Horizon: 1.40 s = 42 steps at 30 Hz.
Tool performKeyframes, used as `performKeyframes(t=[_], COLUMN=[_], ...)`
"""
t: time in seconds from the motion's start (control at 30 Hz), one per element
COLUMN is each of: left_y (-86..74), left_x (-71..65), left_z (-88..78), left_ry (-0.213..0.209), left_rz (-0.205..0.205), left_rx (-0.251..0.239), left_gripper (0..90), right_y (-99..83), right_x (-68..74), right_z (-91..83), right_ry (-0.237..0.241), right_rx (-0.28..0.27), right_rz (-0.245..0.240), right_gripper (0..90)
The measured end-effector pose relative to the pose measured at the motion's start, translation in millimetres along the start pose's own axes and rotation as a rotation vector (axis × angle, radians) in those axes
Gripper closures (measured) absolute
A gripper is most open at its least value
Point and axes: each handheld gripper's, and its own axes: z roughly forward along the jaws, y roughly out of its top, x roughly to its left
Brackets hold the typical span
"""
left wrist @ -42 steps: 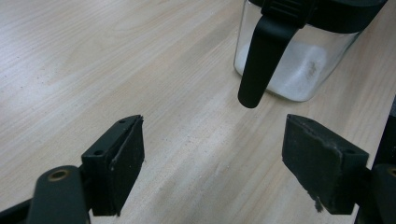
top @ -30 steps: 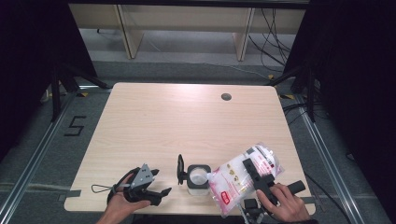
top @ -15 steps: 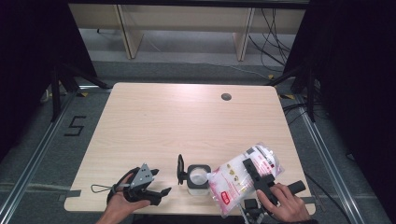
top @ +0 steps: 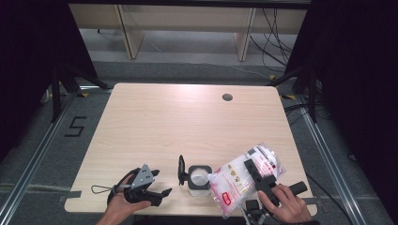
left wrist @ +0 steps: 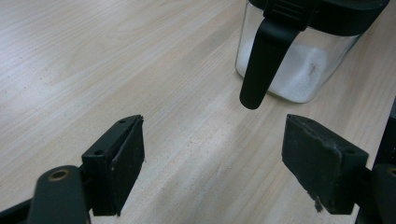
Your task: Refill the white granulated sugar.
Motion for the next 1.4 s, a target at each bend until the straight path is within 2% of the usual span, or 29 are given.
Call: performKeyframes(t=[0.27,0.3,0.33,0.43,0.53,0.6,0.73,0.8,0.93,0.97,1.0,1.03,1.1,1.23,1.3,1.33,1.4], left_y=[0.0,0.0,0.1,0.2,0.1,0.1,0.0,0.3,0.3,0.7,0.6,0.6,0.7,0.5,0.5,0.9,0.8], left_x=[-0.9,-0.8,-0.3,0.1,-2.0,-2.0,-2.0,-1.6,-2.0,-1.2,-1.1,-1.3,-2.0,-3.7,-3.1,-1.4,-1.4], left_z=[0.7,0.6,0.1,-0.2,0.3,0.4,0.7,0.4,0.5,-0.2,0.0,0.1,-0.2,1.1,0.7,-0.4,-0.4], left_ry=[-0.002,-0.002,-0.001,0.0,-0.004,-0.004,-0.003,-0.001,-0.008,-0.006,-0.003,-0.007,0.002,-0.004,-0.001,-0.006,-0.006], left_rz=[-0.009,-0.009,0.0,0.005,-0.018,-0.018,-0.011,0.006,0.001,0.013,0.014,0.012,0.007,-0.012,-0.006,0.01,0.008], left_rx=[-0.008,-0.007,-0.001,0.003,-0.017,-0.018,-0.021,-0.018,-0.011,-0.002,-0.004,-0.004,-0.003,-0.021,-0.015,0.006,0.006], left_gripper=[20.7,20.7,20.8,20.8,20.8,20.8,20.8,20.8,20.8,20.8,20.8,20.8,20.8,20.8,20.8,20.8,20.8], right_y=[-0.6,-0.7,-0.8,-0.8,-0.5,-0.5,-0.2,0.1,0.7,0.7,1.0,1.1,1.3,1.6,1.8,1.7,1.6], right_x=[0.2,1.6,-0.3,-0.4,0.1,0.1,0.4,0.4,0.2,0.2,-0.4,0.4,-0.2,-0.1,0.3,-0.1,0.1], right_z=[0.2,0.3,0.3,0.0,-0.2,-0.1,-0.2,-0.2,0.1,0.1,0.2,0.1,0.1,0.1,0.3,0.5,0.4], right_ry=[-0.008,-0.007,-0.016,-0.015,-0.003,-0.001,0.004,0.001,0.002,0.002,-0.01,0.002,-0.01,-0.008,0.005,-0.006,-0.007], right_rx=[-0.004,-0.003,-0.011,-0.008,-0.001,-0.002,0.0,-0.003,-0.005,-0.005,-0.011,-0.006,-0.012,-0.015,-0.011,-0.017,-0.015], right_rz=[0.009,0.032,0.008,0.004,0.011,0.012,0.006,0.006,0.001,0.001,-0.007,0.0,-0.003,0.003,-0.004,-0.01,-0.008], right_gripper=[47.2,47.2,47.2,47.3,47.3,47.3,47.3,47.4,47.4,47.4,47.4,47.4,47.4,47.5,47.5,47.5,47.5])
